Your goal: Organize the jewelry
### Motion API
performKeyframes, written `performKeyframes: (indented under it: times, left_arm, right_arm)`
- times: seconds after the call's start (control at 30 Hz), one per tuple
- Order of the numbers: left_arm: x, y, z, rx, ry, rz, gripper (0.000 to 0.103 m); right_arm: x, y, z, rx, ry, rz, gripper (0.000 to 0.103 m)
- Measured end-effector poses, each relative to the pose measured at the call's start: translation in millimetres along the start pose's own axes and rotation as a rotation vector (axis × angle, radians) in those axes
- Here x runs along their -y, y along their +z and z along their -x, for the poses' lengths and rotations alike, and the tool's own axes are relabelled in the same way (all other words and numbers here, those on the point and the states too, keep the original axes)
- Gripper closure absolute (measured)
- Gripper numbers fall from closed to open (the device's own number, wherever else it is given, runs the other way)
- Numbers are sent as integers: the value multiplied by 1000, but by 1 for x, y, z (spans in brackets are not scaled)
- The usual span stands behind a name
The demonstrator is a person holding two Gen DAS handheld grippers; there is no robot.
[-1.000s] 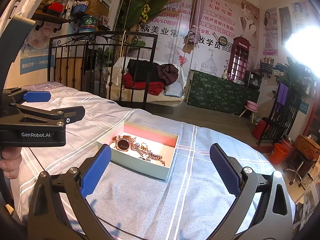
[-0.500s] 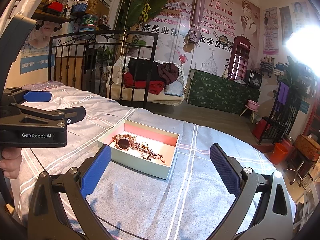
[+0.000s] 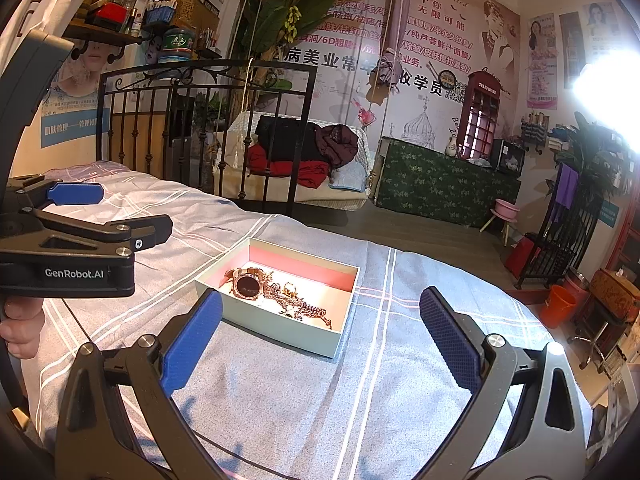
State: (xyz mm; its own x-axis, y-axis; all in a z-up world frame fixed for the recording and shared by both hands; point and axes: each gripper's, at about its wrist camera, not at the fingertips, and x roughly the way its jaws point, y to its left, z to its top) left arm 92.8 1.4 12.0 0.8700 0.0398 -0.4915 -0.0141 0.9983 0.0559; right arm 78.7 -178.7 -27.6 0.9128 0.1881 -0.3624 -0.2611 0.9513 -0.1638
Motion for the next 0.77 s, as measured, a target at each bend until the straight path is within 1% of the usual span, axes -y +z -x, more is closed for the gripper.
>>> performKeyframes:
  times: [0.3,0.37,0.47,0.77]
  left_arm:
    - [-1,-2,-2,-7,-12,5,6]
    - [-3,-3,1,13,-23,22,6]
    - [-1,-3,5,33,-9,3,6]
    - [-1,-1,2,9,5,7,6]
  right_arm:
    - [1,0,-1,-2,3,1,6]
    - [1,0,-1,-2,2,1,6]
    - [1,-1,-1,-4,3,-1,6]
    - [2,-1,-2,-6,5,-1,6]
